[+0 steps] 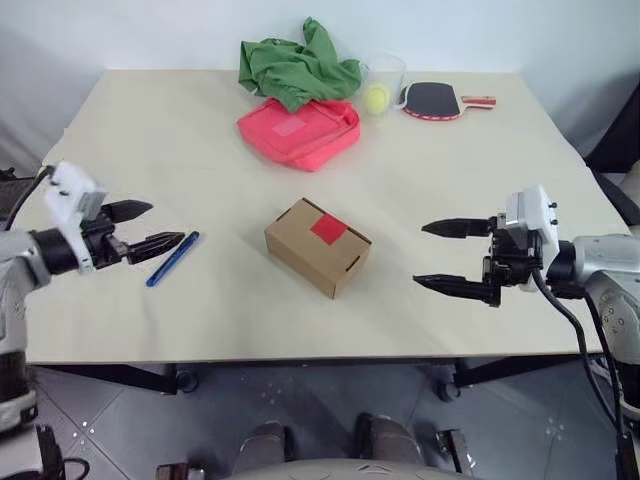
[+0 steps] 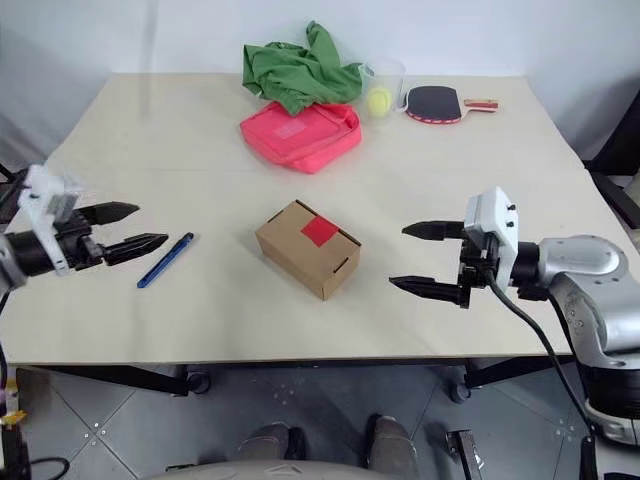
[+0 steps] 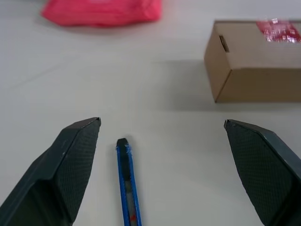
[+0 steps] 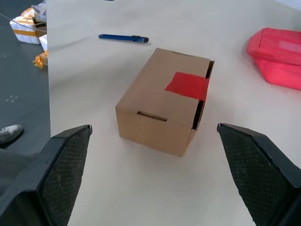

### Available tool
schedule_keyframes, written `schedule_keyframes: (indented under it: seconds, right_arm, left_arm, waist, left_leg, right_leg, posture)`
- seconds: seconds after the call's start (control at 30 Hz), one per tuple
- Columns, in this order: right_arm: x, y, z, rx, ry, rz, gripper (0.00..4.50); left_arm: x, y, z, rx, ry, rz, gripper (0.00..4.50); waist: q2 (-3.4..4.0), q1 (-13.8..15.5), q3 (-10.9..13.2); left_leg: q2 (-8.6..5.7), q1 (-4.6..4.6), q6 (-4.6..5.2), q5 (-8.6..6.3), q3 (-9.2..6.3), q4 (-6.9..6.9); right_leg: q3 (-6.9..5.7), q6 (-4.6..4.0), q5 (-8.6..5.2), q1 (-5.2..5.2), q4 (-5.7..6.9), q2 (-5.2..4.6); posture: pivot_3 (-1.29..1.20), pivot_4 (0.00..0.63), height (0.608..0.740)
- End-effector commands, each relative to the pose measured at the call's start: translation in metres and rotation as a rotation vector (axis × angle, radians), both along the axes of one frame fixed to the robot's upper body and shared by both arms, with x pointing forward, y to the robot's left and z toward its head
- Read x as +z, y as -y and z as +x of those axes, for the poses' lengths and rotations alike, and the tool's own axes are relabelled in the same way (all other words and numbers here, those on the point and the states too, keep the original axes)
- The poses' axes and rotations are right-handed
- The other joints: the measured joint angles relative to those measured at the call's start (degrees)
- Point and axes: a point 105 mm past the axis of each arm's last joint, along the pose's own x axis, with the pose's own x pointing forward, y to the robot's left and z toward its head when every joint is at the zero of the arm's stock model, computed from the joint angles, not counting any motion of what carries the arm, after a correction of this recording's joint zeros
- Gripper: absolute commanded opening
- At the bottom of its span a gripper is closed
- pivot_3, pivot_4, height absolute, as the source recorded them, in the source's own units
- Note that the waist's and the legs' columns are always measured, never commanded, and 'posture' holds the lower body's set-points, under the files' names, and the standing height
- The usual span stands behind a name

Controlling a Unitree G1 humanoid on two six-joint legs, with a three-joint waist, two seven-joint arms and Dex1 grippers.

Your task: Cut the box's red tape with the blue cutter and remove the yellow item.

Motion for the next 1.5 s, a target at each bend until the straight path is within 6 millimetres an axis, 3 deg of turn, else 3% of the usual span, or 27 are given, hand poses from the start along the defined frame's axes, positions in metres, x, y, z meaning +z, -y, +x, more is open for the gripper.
schedule_keyframes:
  seconds: [0.03, 0.13, 0.23, 0.47, 0.63, 0.9, 1.3, 1.5]
  right_arm:
    - [0.006, -0.004, -0.002, 0.031, 0.017, 0.009, 4.50]
    - [0.006, -0.006, -0.001, 0.045, 0.008, 0.012, 4.50]
    - [0.010, -0.014, -0.011, 0.107, -0.014, 0.040, 4.50]
    - [0.037, -0.027, -0.028, 0.194, -0.031, 0.191, 4.50]
    - [0.040, -0.026, -0.026, 0.188, -0.045, 0.173, 4.50]
    - [0.063, -0.023, -0.017, 0.210, -0.023, 0.067, 4.50]
    - [0.065, -0.026, -0.013, 0.221, -0.005, 0.032, 4.50]
    - [0.065, -0.026, -0.012, 0.219, 0.007, 0.023, 4.50]
  left_arm:
    - [0.004, -0.015, -0.009, 0.153, 0.055, -0.016, 4.47]
    - [-0.008, -0.019, -0.010, 0.203, 0.026, -0.014, 4.47]
    - [-0.035, -0.018, -0.010, 0.218, -0.063, -0.013, 4.47]
    - [-0.064, -0.021, -0.010, 0.213, -0.123, 0.002, 4.47]
    - [-0.072, -0.021, -0.006, 0.212, -0.143, 0.024, 4.47]
    - [-0.090, -0.016, 0.005, 0.200, -0.171, 0.035, 4.47]
    - [-0.110, -0.021, -0.011, 0.215, -0.306, 0.056, 4.47]
    - [-0.111, -0.023, -0.018, 0.219, -0.410, 0.113, 4.47]
  waist:
    - [0.00, -0.05, 0.00]
    - [0.00, 0.05, 0.00]
    - [0.01, -0.04, -0.01]
    - [0.00, -0.08, -0.01]
    - [0.00, 0.01, -0.01]
    - [0.00, -0.16, -0.01]
    - [0.03, -0.24, -0.03]
    - [0.07, -0.39, -0.05]
  left_leg:
    - [-0.01, 0.02, 0.00, 0.00, 0.01, 0.00]
    - [-0.01, 0.04, 0.00, 0.00, 0.00, 0.00]
    - [-0.01, 0.06, 0.00, 0.00, 0.00, 0.00]
    - [0.01, 0.09, -0.01, 0.00, -0.04, -0.03]
    - [0.01, 0.08, 0.00, -0.01, -0.05, -0.03]
    - [0.01, 0.08, 0.01, -0.03, 0.02, -0.04]
    - [0.04, 0.10, 0.02, -0.03, 0.04, -0.05]
    - [0.04, 0.14, 0.01, -0.03, 0.07, -0.07]
  right_leg:
    - [0.00, 0.00, 0.00, 0.00, -0.01, 0.00]
    - [0.02, 0.00, 0.00, 0.02, 0.00, 0.00]
    - [0.06, -0.01, 0.00, 0.01, -0.01, -0.01]
    - [0.10, -0.02, 0.01, -0.01, -0.02, -0.01]
    - [0.09, -0.02, 0.01, -0.02, -0.02, -0.05]
    - [0.10, -0.03, 0.01, -0.08, 0.03, -0.07]
    - [0.12, -0.02, 0.01, -0.08, 0.03, -0.10]
    - [0.12, -0.02, 0.01, -0.09, 0.05, -0.09]
  posture:
    - [0.00, 0.150, 0.740]
    - [0.00, 0.150, 0.740]
    - [0.00, 0.150, 0.740]
    - [0.00, 0.150, 0.740]
    - [0.00, 0.150, 0.740]
    - [0.00, 0.150, 0.740]
    - [0.00, 0.150, 0.740]
    - [0.00, 0.150, 0.740]
